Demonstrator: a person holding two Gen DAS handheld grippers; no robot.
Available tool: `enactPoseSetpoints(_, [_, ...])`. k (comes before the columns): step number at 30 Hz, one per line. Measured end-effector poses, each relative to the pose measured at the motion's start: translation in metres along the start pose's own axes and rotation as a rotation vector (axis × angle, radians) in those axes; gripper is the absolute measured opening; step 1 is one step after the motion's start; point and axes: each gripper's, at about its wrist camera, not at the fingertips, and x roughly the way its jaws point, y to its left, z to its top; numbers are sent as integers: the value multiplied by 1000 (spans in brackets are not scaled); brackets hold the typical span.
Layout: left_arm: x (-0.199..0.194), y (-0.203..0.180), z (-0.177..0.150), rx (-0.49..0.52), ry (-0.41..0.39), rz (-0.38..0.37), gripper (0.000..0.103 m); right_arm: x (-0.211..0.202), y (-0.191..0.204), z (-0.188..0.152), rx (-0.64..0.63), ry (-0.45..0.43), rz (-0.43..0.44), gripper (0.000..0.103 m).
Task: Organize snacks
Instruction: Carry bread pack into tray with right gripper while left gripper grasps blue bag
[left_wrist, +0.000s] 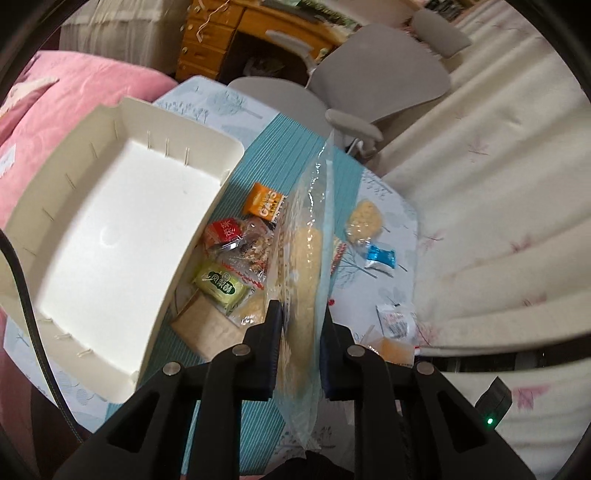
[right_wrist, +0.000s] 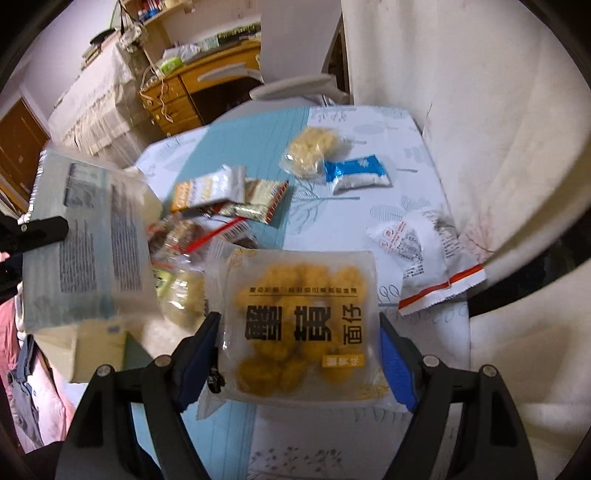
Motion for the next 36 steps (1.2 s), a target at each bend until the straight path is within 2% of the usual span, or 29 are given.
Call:
enactPoseSetpoints(11, [-80,19,-46,78,-150,-38,15,-56,40,-32,-42,-95,75,80])
enactPoseSetpoints(15, [-102,33,-60,82,-187,-20,15,-66,58,-44,-73,-103,122,80])
enactPoseSetpoints(21, [-119,57,-64,61,-223,12,14,-70,85,-51,-133,-95,179,80])
enactPoseSetpoints(27, [-127,78,-52,82,-252,-11,6,-62,119,-51,-216,-71,225,80])
enactPoseSetpoints(31, [-123,87,-30,123,-218,-28,6,-49,146,-42,-240,-58,257,80])
enactPoseSetpoints(36, [-121,107,6,199,-158,-11,6,-31,184,-27,-214,-55,296,80])
